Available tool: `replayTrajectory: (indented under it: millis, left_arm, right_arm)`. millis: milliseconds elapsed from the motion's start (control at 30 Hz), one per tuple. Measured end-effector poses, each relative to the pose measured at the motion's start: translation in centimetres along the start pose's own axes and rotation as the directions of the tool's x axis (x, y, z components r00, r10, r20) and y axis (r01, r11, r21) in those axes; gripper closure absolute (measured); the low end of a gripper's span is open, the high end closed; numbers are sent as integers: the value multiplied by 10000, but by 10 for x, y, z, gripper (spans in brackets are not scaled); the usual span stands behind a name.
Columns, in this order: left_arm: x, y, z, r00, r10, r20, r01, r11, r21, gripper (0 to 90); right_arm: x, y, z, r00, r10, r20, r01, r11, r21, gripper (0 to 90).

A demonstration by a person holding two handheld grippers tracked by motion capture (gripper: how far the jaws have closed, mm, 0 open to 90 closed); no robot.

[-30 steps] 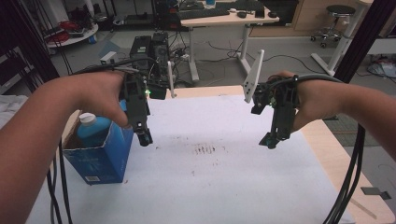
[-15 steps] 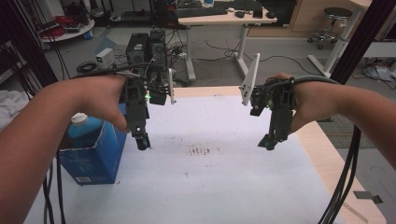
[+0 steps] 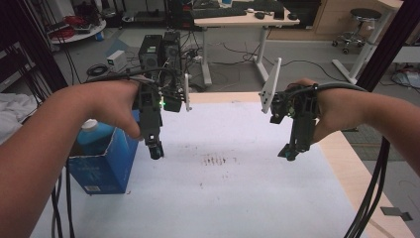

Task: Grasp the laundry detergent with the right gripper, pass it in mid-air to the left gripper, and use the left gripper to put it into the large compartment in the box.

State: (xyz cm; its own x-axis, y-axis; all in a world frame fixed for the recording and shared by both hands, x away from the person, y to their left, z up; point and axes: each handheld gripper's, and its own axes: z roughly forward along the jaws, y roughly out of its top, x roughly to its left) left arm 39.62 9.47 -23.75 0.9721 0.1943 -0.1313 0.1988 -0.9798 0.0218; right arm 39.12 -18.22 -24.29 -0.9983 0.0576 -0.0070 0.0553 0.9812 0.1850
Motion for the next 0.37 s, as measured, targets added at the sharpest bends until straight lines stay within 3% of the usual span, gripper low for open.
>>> replayTrajectory:
  millis: [367]
  left_arm:
    - [-1, 0, -1, 9999, -66, -147, 67, 10000, 69, 16]
  right_arm:
    - [3, -2, -4, 9999, 105, 100, -103, 9998, -141, 8]
